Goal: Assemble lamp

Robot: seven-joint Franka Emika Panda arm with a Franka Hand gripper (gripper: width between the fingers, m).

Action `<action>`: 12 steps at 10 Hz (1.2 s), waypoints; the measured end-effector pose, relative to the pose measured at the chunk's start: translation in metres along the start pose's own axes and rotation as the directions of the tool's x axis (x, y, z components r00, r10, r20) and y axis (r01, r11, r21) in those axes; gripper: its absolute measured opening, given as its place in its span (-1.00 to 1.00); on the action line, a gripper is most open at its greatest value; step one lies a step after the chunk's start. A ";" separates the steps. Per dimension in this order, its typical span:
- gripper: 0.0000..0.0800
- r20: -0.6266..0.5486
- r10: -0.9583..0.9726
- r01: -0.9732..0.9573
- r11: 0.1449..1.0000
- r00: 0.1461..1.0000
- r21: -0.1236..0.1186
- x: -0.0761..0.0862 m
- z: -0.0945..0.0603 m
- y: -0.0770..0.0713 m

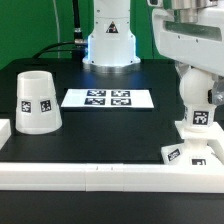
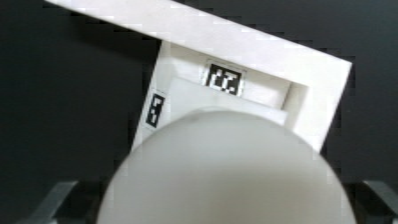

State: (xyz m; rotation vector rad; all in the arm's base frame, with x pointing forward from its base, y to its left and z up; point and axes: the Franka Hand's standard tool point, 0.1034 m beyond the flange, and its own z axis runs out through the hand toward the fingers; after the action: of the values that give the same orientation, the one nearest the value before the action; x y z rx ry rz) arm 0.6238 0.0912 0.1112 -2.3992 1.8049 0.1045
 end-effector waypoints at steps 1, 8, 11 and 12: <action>0.45 0.000 -0.012 0.012 1.000 1.000 0.000 0.000 0.000 0.000; 0.75 -0.007 -0.601 0.601 0.799 0.799 -0.008 -0.008 -0.005 -0.004; 0.75 -0.005 -0.753 0.753 0.658 0.658 -0.010 -0.008 -0.004 -0.003; 0.75 -0.017 -0.845 0.845 0.534 0.534 -0.028 -0.005 -0.004 -0.004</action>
Offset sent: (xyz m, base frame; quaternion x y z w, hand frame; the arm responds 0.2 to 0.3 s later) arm -0.0042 -0.0013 0.0033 -0.0109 0.0391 -0.2411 0.9697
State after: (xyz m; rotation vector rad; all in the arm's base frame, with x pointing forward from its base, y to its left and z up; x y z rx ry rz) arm 0.6256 0.0965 0.1160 -2.9869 0.4271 -0.0273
